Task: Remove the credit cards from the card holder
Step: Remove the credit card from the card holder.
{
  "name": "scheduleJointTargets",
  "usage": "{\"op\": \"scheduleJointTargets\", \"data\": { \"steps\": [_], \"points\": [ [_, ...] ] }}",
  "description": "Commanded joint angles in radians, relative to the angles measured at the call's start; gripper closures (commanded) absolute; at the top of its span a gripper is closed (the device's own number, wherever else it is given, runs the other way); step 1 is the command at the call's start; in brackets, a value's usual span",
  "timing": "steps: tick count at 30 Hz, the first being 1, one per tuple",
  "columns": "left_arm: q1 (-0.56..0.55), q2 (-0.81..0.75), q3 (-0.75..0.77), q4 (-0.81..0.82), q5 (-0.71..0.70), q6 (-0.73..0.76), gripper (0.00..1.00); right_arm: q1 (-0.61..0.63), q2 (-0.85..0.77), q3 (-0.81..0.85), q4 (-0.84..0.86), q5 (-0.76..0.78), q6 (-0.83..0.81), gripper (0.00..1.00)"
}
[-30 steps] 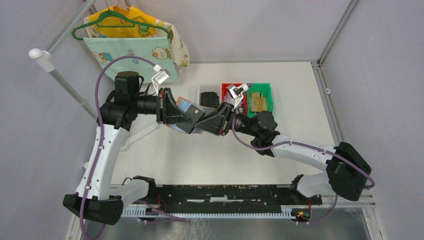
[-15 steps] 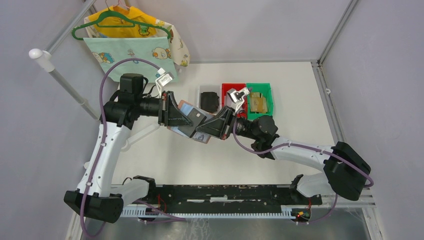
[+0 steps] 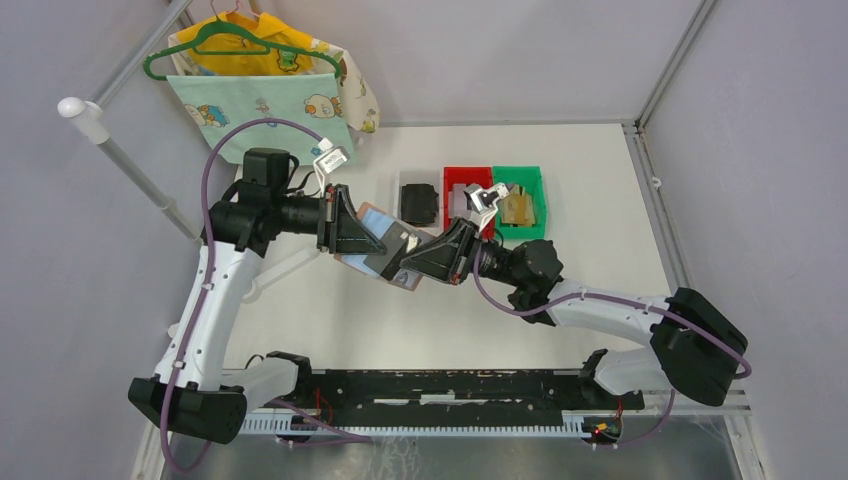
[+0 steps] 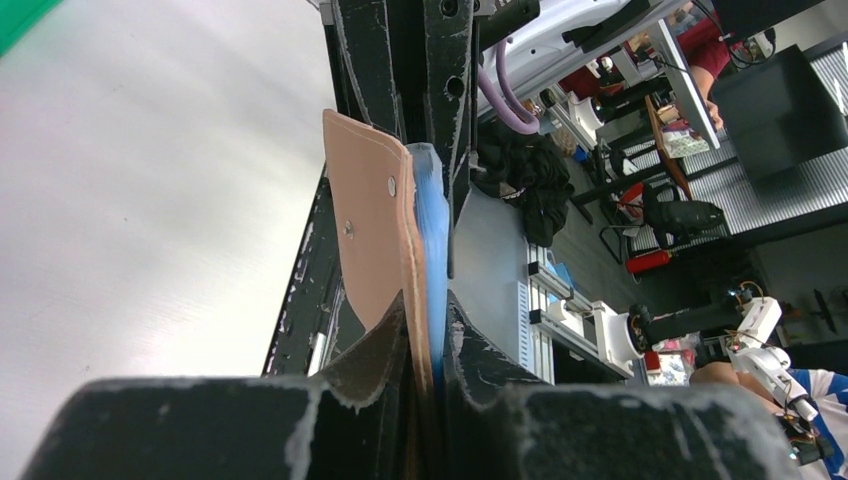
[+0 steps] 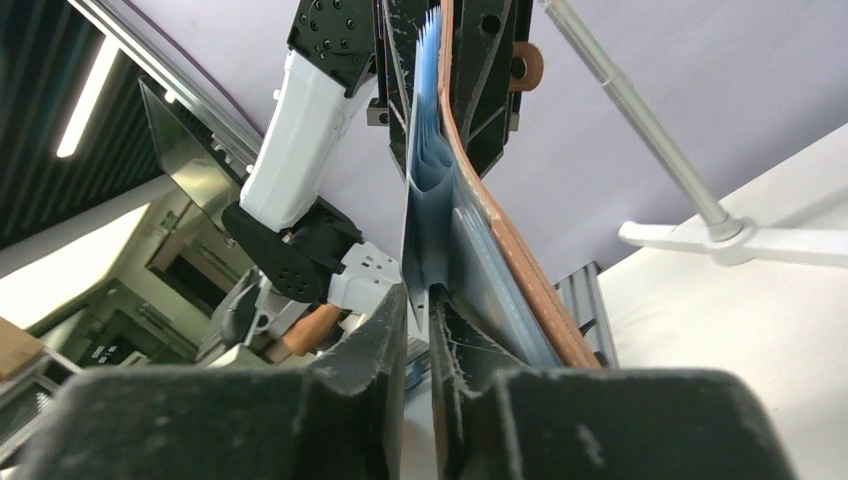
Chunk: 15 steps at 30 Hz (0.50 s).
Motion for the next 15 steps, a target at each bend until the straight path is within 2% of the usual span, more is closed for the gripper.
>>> {"op": "scheduleJointTargets", "data": {
  "steps": [1, 4, 9, 11, 13, 15],
  "points": [
    [0.0, -0.021, 0.036, 0.008, 0.034, 0.041, 0.98, -0.001, -0.012, 0.041, 0.087, -0.002, 0.005, 0.78],
    [0.002, -0.024, 0.04, 0.008, 0.019, 0.044, 0.98, 0.0, 0.008, 0.067, 0.101, -0.004, 0.024, 0.65],
    [0.0, -0.027, 0.039, 0.008, 0.011, 0.042, 0.98, 0.001, 0.022, 0.089, 0.097, 0.0, 0.032, 0.64],
    [0.001, -0.026, 0.04, 0.008, 0.012, 0.042, 0.98, 0.002, 0.023, 0.088, 0.09, 0.001, 0.03, 0.75],
    [0.001, -0.027, 0.045, 0.008, 0.013, 0.042, 0.98, 0.0, 0.016, 0.074, 0.089, 0.007, 0.03, 0.93],
    [0.001, -0.025, 0.054, 0.008, 0.01, 0.042, 0.98, 0.0, 0.005, 0.053, 0.09, 0.01, 0.028, 1.0]
  ]
}}
